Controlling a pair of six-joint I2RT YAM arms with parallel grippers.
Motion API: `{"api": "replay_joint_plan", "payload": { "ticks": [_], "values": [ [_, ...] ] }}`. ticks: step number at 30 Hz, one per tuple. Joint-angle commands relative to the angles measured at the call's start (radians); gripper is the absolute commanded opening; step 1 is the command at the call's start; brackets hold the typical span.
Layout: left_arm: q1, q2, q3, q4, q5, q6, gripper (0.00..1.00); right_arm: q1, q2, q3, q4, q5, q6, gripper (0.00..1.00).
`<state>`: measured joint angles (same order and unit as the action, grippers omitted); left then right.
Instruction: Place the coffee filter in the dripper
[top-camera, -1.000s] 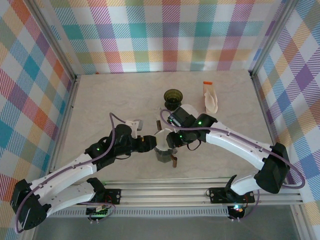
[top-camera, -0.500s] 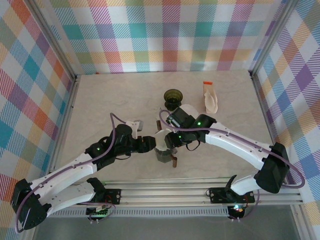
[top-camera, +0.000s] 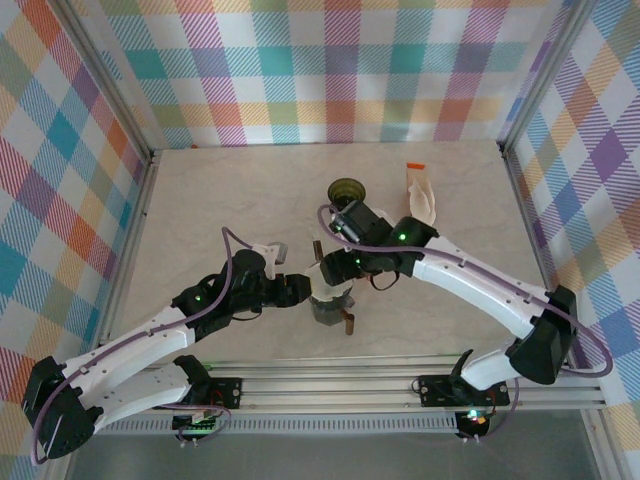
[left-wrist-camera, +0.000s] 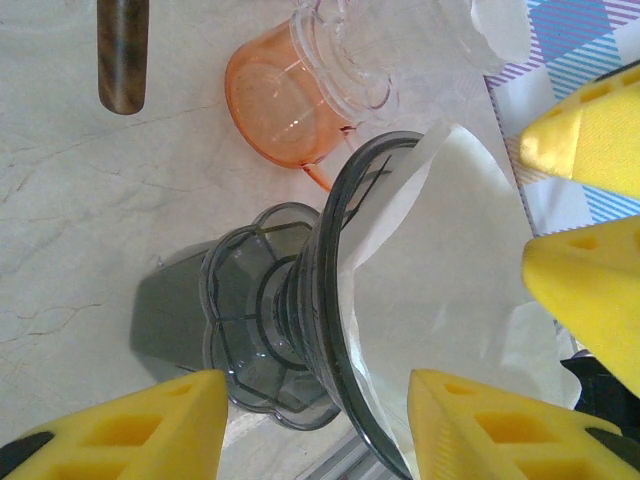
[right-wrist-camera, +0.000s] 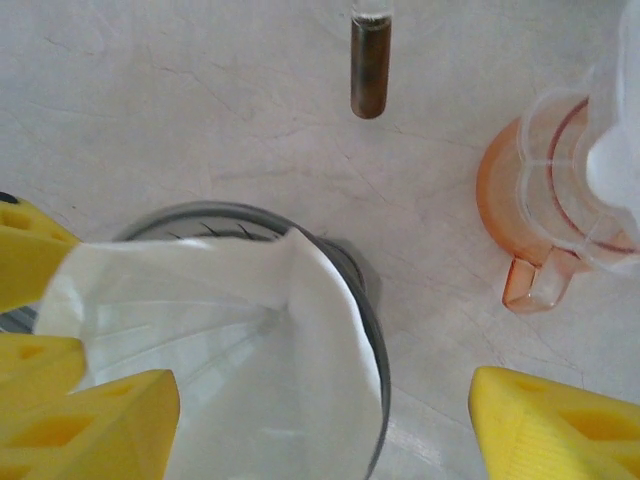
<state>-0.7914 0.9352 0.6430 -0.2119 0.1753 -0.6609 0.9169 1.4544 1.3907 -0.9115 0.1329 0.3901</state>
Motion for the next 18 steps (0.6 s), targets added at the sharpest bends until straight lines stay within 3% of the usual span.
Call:
{"api": "replay_joint_plan", "payload": {
  "ticks": [1, 18],
  "values": [
    [-0.007, 0.0, -0.016, -0.009, 0.009, 0.017, 0.51, 0.003, 0.086, 0.051, -0.081, -0.039, -0.039, 0.76],
    [-0.011, 0.01, -0.016, 0.005, 0.005, 0.017, 0.51, -0.034, 0.202, 0.033, -0.085, -0.059, -0.074, 0.77]
  ]
}}
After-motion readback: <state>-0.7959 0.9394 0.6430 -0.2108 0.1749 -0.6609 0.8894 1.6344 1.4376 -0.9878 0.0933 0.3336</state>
